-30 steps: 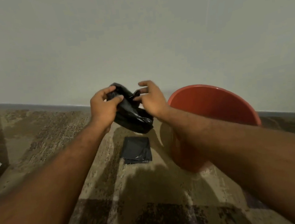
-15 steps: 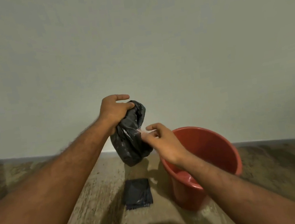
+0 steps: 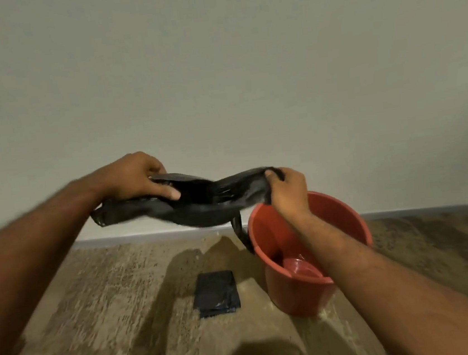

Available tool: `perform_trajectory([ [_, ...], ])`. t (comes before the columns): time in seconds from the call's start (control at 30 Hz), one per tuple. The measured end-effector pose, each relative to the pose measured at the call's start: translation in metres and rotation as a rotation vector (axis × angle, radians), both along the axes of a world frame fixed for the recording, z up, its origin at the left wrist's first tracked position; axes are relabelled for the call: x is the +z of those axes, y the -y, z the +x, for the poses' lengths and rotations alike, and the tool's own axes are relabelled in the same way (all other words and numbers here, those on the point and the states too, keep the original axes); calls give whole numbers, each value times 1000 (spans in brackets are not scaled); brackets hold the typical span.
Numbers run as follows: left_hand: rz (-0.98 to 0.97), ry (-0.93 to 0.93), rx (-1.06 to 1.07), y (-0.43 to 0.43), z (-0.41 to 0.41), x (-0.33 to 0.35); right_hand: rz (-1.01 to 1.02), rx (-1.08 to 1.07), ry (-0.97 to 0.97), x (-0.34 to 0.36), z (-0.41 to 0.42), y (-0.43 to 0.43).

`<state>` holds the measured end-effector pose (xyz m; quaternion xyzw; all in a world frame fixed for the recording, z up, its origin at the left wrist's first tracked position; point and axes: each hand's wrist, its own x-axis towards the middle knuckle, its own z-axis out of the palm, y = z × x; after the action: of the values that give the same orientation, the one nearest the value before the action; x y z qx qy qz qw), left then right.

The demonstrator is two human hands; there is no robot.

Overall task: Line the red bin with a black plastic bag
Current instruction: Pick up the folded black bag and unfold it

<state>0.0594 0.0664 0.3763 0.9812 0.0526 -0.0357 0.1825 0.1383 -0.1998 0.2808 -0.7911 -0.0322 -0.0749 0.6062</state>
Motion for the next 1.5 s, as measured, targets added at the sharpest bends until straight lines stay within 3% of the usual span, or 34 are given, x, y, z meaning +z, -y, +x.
perform_trajectory([
  [0.13, 206, -144, 30, -28, -2, -7, 388, -150, -117, 16, 9, 18],
  [0.27, -14, -118, 290, -48, -11, -22, 488, -150, -276, 14, 9, 21],
  [0.33, -394, -34, 461, -47, -10, -23, 458, -59, -369, 10, 5, 16],
  [0.4, -963, 171, 647, -47, -5, -17, 506, 22, -419, 10, 1, 11],
  [0.47, -1464, 301, 640, -50, -2, -11, 625, 42, -402, 17, -4, 6],
  [0.5, -1636, 369, 615, -51, -4, -13, 674, 37, -376, 20, -5, 2],
  [0.57, -1800, 532, 663, -51, -8, -30, 680, 64, -326, 22, -7, -4],
  [0.63, -1618, 628, 817, -48, -17, -70, 457, 187, -341, 12, -9, -8],
  [0.73, -1028, 189, 876, -30, -42, -142, -147, 365, -423, -9, -14, -10],
  [0.8, -942, 70, 890, -26, -51, -170, -275, 329, -378, -19, -9, -9],
  [0.87, -1032, 102, 946, -34, -54, -178, -236, 205, -287, -24, 0, -7],
  [0.93, -1078, 69, 927, -43, -56, -180, -69, 110, -269, -21, 4, -6],
  [1.03, -785, -16, 863, -45, -65, -185, 188, 141, -337, -17, 2, -9],
  [1.17, -355, -29, 689, -27, -66, -175, 310, 258, -431, -13, -4, -24],
  [1.27, -443, 136, 383, 4, -54, -151, 408, 324, -478, -11, -8, -37],
  [1.33, -611, 72, 137, 27, -48, -138, 433, 361, -493, -10, -12, -43],
  [1.4, -568, -32, -13, 32, -40, -143, 461, 372, -504, -9, -13, -46],
  [1.5, -384, -7, -8, 22, -34, -152, 478, 333, -520, -8, -12, -43],
])
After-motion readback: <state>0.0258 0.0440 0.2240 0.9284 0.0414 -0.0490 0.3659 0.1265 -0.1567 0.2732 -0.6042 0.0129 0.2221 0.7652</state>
